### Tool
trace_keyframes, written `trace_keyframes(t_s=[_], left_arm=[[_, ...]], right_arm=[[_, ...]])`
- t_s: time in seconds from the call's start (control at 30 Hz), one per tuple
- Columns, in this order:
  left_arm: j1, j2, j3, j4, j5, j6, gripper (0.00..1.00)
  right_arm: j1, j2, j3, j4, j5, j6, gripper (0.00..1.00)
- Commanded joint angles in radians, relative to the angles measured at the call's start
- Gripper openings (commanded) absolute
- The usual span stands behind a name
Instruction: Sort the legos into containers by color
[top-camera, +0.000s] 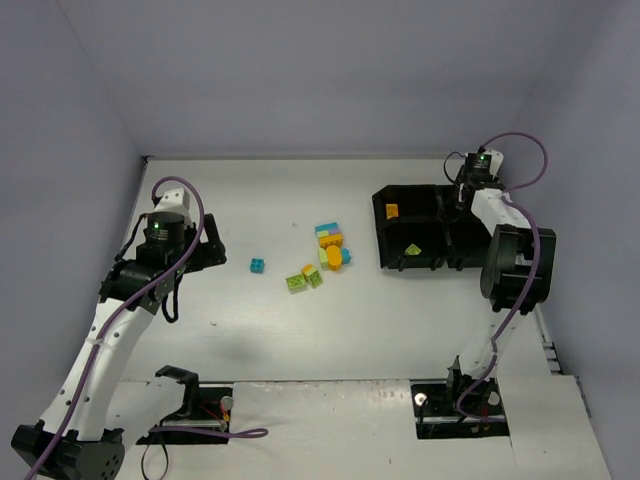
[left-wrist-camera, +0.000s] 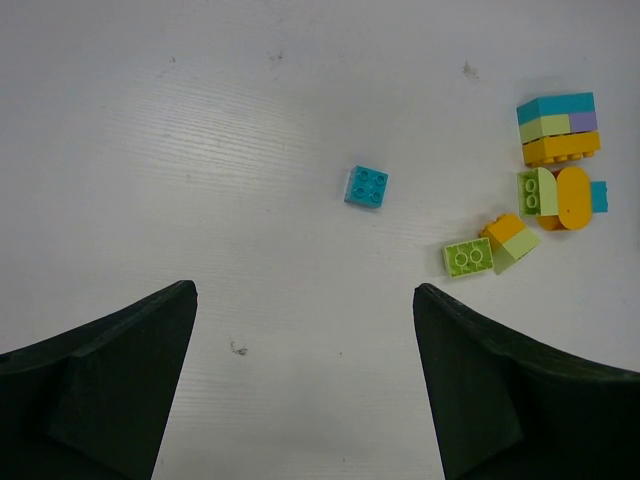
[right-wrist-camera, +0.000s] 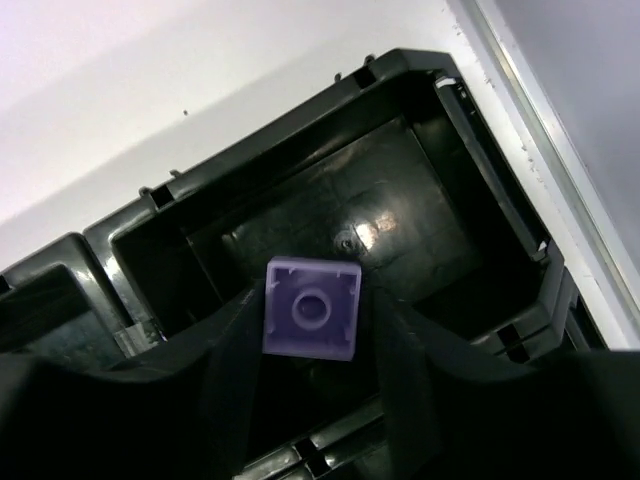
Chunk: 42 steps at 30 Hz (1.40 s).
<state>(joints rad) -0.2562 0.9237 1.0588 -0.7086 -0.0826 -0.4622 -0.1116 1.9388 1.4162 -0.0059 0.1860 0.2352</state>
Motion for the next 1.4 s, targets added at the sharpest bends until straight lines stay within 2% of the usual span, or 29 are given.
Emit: trace_keyframes(t_s=[0.0, 0.07, 0.27, 0.4, 0.43, 0.63, 0.67, 0.73, 0.77, 0.97, 1.2, 1.37], left_arm=[[-0.008, -0.01, 0.029, 0.018, -0.006, 0.028, 0.82], [-0.008, -0.006, 0.029, 0.02, -0.009, 0.033, 0.82], [-0.008, 0.007, 0.038, 0.026, -0.003, 0.034, 0.82], [-0.008, 0.018, 0.046, 0.034, -0.003, 0.033, 0.82], [-0.008, 0.023, 0.046, 0.035, -0.003, 0.031, 0.82], [-0.006, 0.029, 0.052, 0.035, -0.005, 0.023, 0.82], [-0.008, 0.029, 0.055, 0.034, -0.005, 0.023, 0.82], [-0.008, 0.032, 0.056, 0.031, -0.005, 0.02, 0.82], [-0.008, 0.032, 0.058, 0.031, -0.005, 0.019, 0.82], [-0.006, 0.014, 0.078, -0.006, -0.022, 0.022, 0.82], [-0.006, -0.025, 0.079, -0.049, -0.042, 0.027, 0.82], [-0.006, -0.055, 0.076, -0.08, -0.063, 0.028, 0.82]], right_arm=[[0.009, -0.026, 0.024, 0.046, -0.005, 0.01, 0.46], [0.009, -0.034, 0.023, 0.046, -0.017, 0.012, 0.54], [0.055, -0.118, 0.029, 0.043, -0.065, -0.005, 0.61], [0.197, -0.192, 0.02, 0.043, -0.112, -0.074, 0.63], [0.273, -0.214, 0.018, 0.043, -0.117, -0.098, 0.63], [0.553, -0.252, -0.008, 0.058, -0.264, -0.165, 0.76], [0.632, -0.242, -0.008, 0.06, -0.279, -0.174, 0.82], [0.706, -0.203, -0.005, 0.07, -0.338, -0.192, 0.89], [0.769, -0.183, -0.002, 0.072, -0.353, -0.204, 0.91], [0.941, -0.022, 0.07, 0.073, -0.401, -0.226, 0.92], [1.044, 0.169, 0.187, 0.076, -0.352, -0.307, 0.92], [1.055, 0.259, 0.253, 0.076, -0.295, -0.342, 0.9]])
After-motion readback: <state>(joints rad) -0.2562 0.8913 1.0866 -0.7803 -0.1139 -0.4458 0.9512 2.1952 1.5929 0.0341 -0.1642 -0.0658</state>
